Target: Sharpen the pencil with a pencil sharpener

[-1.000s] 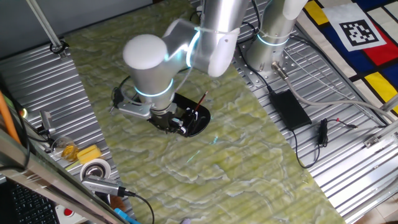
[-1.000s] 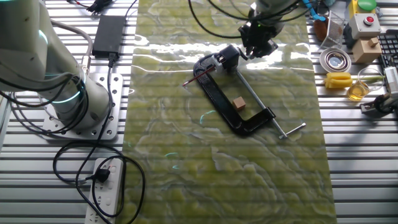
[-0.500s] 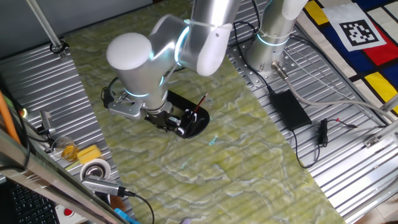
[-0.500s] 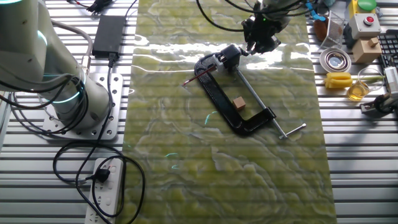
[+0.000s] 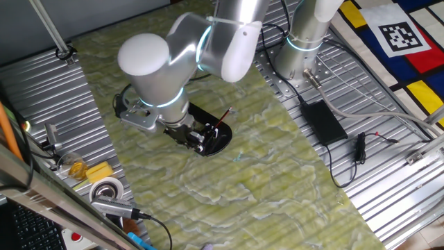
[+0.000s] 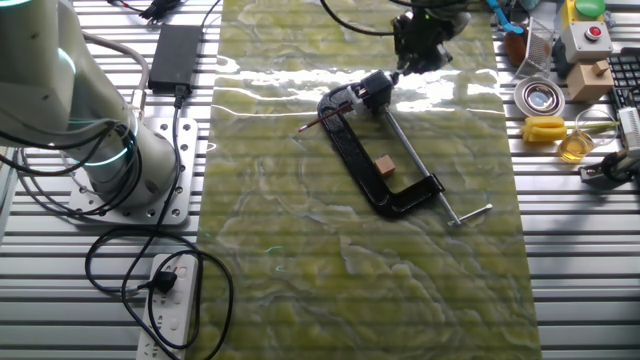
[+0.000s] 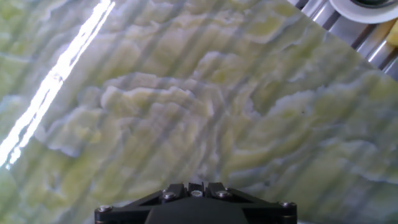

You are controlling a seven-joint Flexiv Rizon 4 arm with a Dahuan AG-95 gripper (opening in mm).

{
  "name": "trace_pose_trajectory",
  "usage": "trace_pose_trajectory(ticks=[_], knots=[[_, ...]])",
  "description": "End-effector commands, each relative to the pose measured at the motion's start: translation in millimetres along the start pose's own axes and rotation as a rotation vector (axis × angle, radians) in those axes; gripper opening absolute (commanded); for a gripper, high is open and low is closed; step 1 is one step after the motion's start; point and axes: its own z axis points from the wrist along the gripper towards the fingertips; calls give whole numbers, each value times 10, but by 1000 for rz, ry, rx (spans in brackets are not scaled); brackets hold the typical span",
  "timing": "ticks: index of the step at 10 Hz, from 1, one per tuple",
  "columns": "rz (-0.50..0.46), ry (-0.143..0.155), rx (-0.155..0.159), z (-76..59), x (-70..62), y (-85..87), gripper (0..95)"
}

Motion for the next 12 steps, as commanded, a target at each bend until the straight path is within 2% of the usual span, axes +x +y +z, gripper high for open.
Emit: trace_pose_trajectory(ticks=[1, 5, 7, 8, 9, 10, 12], knots=[[22, -3, 4, 33, -33, 97, 0], [-16, 2, 7, 39, 1, 110, 0], [-39, -13, 10, 21, -4, 104, 380], [-38, -11, 11, -14, -31, 107, 380], [-26, -8, 12, -76, -70, 119, 570], [-15, -9, 13, -112, -95, 126, 570], [36, -33, 36, -235, -198, 155, 190]])
